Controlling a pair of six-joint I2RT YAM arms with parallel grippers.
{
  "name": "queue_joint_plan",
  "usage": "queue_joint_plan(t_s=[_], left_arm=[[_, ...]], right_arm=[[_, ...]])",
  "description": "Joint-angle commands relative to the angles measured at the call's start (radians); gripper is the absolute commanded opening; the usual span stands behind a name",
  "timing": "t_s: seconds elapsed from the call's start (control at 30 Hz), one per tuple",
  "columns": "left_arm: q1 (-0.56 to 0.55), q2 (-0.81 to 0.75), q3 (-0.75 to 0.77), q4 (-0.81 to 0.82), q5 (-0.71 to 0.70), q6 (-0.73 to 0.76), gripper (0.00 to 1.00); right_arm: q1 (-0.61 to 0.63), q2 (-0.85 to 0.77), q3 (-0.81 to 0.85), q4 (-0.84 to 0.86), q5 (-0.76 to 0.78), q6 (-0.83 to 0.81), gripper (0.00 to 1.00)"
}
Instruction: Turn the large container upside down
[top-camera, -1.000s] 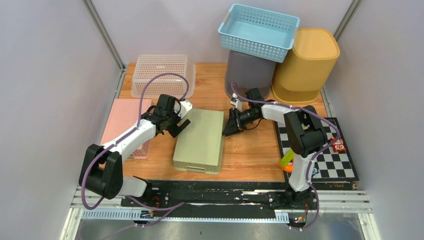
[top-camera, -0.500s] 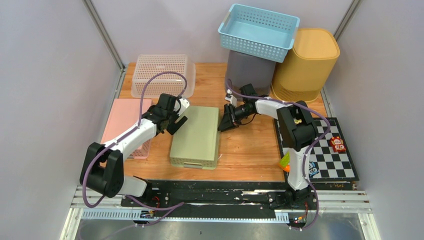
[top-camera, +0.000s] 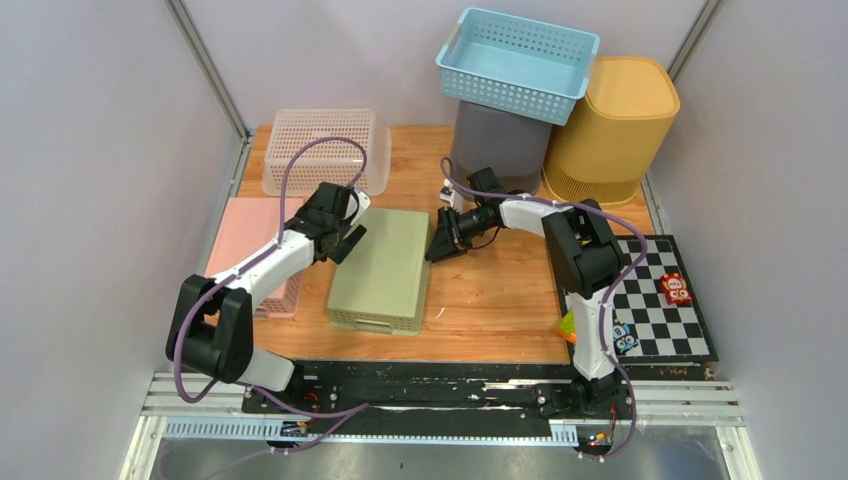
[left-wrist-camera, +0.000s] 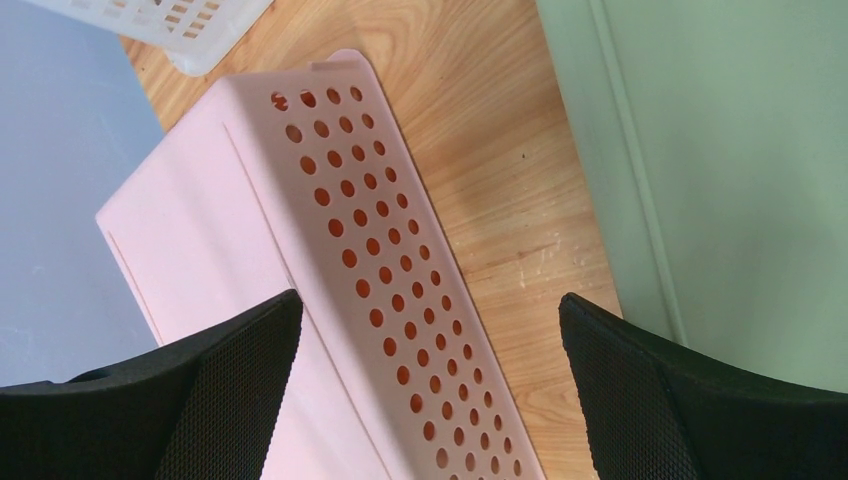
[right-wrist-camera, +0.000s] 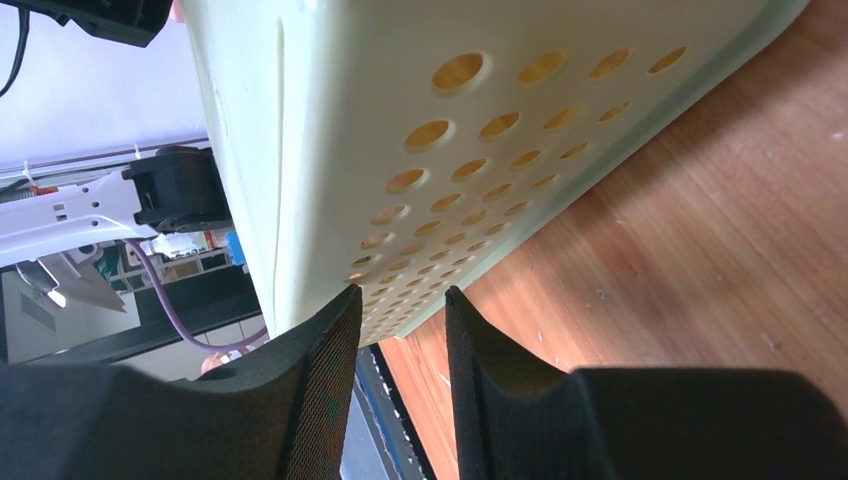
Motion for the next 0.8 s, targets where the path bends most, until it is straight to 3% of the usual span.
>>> queue_joint_plan(t_s=[0.0, 0.77], left_arm=[[0.013, 0.015, 0.025, -0.026, -0.005, -0.029, 1.00], [0.063, 0.050, 0.104, -0.071, -0.058, -0.029, 1.00]], right_arm=[[0.024, 0.037, 0.042, 0.059, 0.006, 0.033, 0.40], [0.068, 0.108, 0.120, 0.162, 0.028, 0.137, 0.41]])
